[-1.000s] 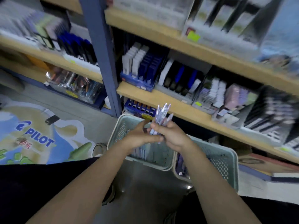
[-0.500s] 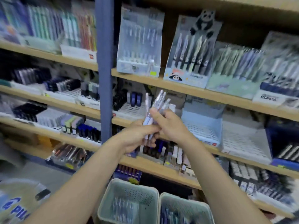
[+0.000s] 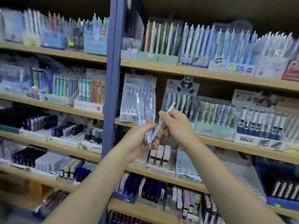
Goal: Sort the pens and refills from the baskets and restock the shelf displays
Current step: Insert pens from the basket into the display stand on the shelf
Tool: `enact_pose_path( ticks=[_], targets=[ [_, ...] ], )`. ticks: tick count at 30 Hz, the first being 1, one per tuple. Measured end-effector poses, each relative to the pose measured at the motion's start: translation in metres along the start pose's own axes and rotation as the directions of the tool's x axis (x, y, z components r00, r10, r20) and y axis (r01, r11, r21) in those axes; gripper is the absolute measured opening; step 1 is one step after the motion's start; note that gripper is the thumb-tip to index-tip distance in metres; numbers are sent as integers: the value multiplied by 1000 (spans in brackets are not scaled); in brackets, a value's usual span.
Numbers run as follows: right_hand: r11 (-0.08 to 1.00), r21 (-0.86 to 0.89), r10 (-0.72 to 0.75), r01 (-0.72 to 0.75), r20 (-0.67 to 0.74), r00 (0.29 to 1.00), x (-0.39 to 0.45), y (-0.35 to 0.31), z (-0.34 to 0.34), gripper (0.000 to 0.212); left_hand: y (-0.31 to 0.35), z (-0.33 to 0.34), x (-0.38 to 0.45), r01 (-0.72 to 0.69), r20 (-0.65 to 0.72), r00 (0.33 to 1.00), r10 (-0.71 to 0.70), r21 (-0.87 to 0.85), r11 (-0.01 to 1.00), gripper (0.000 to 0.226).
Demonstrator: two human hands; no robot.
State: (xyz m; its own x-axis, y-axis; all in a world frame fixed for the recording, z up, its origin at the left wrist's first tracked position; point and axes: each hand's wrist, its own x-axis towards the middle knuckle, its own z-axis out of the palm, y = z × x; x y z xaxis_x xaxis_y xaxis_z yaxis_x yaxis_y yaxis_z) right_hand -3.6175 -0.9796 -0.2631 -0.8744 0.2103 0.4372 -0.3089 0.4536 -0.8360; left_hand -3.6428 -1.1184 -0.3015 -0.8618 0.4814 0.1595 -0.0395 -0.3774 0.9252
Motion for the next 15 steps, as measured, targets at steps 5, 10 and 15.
enact_pose_path(
  ticks=[5,10,15],
  targets=[
    [992,122,12,-19,54,998,5,-9,0,28,3,-5,4,-10,-24,1000,8,-107,994,19],
    [993,114,0,-3,23,1000,25,-9,2,30,5,-23,10,-40,66,997,33,115,992,30],
    [994,105,-19,8,109,994,48,-8,12,35,5,-37,24,-103,18,995,102,215,971,22]
  ],
)
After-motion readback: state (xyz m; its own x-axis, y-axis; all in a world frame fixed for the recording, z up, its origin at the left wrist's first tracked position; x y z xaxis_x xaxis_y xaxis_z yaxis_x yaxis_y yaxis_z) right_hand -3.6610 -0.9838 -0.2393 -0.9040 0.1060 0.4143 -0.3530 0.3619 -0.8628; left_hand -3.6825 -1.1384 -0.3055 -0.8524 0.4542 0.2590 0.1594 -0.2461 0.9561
